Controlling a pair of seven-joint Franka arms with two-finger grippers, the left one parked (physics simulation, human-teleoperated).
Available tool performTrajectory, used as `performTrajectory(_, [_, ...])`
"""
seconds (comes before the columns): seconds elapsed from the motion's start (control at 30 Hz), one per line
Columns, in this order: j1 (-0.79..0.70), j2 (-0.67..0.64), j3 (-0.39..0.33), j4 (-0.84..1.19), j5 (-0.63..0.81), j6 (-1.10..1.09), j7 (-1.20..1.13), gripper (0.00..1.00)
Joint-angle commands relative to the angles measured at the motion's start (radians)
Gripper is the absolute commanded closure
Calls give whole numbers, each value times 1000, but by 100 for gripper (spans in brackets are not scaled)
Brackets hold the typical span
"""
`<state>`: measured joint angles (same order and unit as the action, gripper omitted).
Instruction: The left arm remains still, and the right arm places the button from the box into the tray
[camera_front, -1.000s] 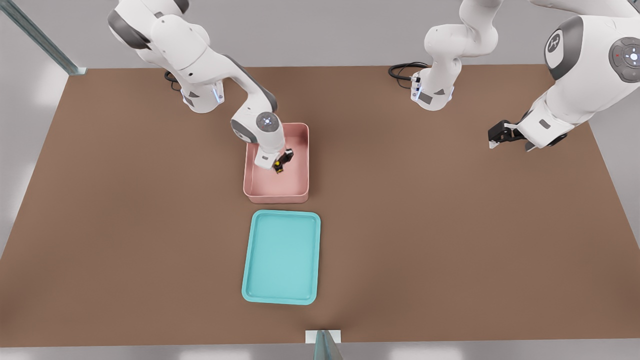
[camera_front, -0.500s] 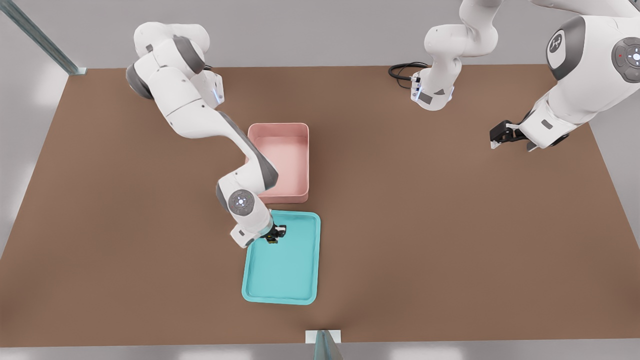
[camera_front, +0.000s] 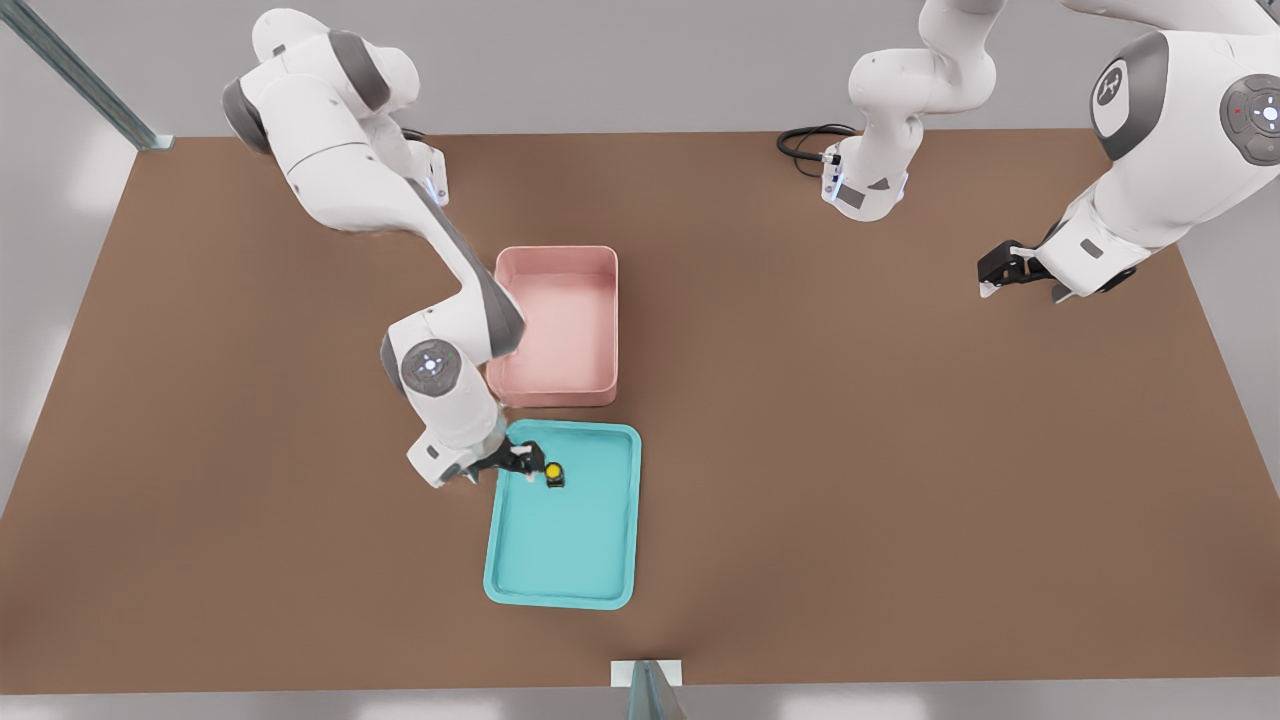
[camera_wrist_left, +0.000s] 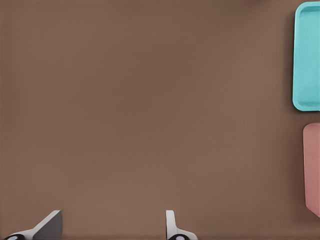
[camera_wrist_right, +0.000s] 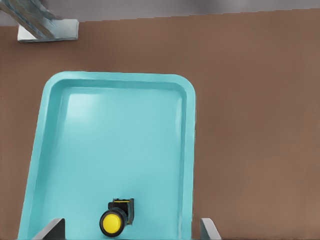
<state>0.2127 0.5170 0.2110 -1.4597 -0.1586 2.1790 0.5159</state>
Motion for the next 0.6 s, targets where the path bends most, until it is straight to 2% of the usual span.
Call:
performTrajectory(0.0, [-67,-141,-22,-21,33,-278,-246,0])
performTrajectory(0.07, [-144,-272,-33,-10,57,-432,-384,0])
performTrajectory(0.1, [-145,-314,-120,-10,158,-475,-503,0])
performTrajectory(0.13, [-179,-345,-127,-1,151,-531,-502,0])
performTrajectory(0.27, [-199,-345,-127,65,145,-574,-511,0])
performTrajectory(0.57, [-199,-338,-127,76,145,-575,-519,0])
